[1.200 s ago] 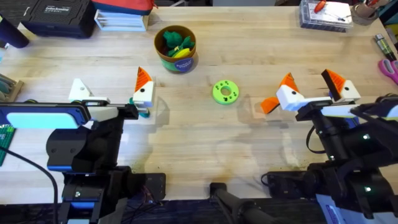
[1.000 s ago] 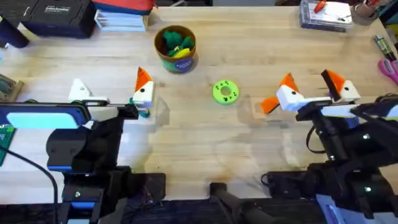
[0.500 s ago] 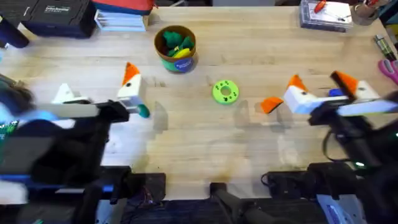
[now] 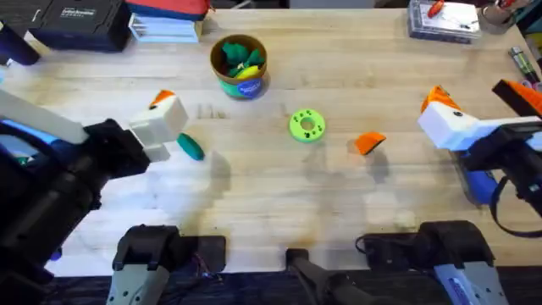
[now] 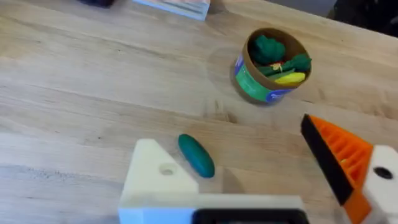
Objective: Pick up the gripper from the table and insert it into the empty holder that is missing its gripper. Then pick up a screw, insert it into the mounting hole, and use the screwdriver to tighten it. Finally, clean up the table by picking up the vegetable and placing it into the bucket.
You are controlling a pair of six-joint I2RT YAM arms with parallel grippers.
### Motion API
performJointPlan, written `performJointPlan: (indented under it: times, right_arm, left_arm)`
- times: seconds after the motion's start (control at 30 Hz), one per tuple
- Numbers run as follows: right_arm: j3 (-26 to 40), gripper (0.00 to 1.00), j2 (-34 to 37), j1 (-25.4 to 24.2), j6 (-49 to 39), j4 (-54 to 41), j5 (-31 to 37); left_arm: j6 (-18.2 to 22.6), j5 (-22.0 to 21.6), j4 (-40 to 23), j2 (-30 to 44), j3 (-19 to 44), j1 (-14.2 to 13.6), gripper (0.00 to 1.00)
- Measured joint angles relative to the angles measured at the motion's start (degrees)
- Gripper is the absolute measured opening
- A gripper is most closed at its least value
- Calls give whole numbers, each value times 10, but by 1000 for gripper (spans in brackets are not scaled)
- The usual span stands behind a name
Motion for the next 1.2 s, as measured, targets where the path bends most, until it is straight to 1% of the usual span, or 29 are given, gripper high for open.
performJointPlan:
  times: [0.03,0.07,0.1,0.2,0.23,0.27,0.3,0.37,0.4,0.43,0.47,0.5,0.57,0.67,0.73,0.87,0.93,1.0,1.1,1.17,1.2]
  right_arm:
    - [0,994,0,0,0,0,0]
    - [0,994,0,0,0,0,0]
    - [0,994,0,0,0,0,0]
    - [0,994,0,0,0,0,0]
    - [0,993,0,0,0,0,0]
    - [0,994,0,0,0,0,0]
    - [0,994,0,0,1,0,0]
    - [0,994,0,0,2,0,0]
    - [0,994,0,0,2,0,0]
    - [0,994,0,0,2,0,0]
    - [0,994,0,0,2,0,0]
    - [0,994,0,0,2,0,0]
    - [0,994,0,0,2,0,0]
    - [0,994,0,0,2,0,0]
    - [0,994,0,0,2,0,0]
    - [0,993,0,0,2,0,0]
    - [0,993,0,0,2,0,0]
    - [0,994,0,0,2,0,0]
    - [0,994,0,0,2,0,0]
    - [0,994,0,0,2,0,0]
    - [0,994,0,0,2,0,0]
  left_arm:
    - [0,3,-2,2,0,0,985]
    - [0,6,-3,2,0,0,939]
    - [1,7,-2,2,0,0,807]
    - [1,11,-4,2,0,0,345]
    - [1,12,-5,2,0,0,173]
    - [7,13,-6,2,0,0,90]
    - [5,15,-6,2,0,0,227]
    - [0,18,-4,2,0,0,536]
    - [-9,19,-1,2,0,0,706]
    - [-19,20,1,2,0,0,845]
    - [-36,22,3,2,0,0,951]
    - [-47,22,2,2,0,0,976]
    - [-65,24,-13,2,0,0,985]
    - [-81,26,-99,2,2,0,985]
    - [-97,27,-130,2,2,0,985]
    - [-121,26,-116,2,2,0,985]
    - [-126,26,-94,2,1,0,985]
    - [-119,30,-40,-3,-10,0,985]
    - [-73,56,63,-36,-53,-7,985]
    - [-35,86,130,-81,-105,-17,985]
    - [-24,98,149,-103,-128,-21,985]
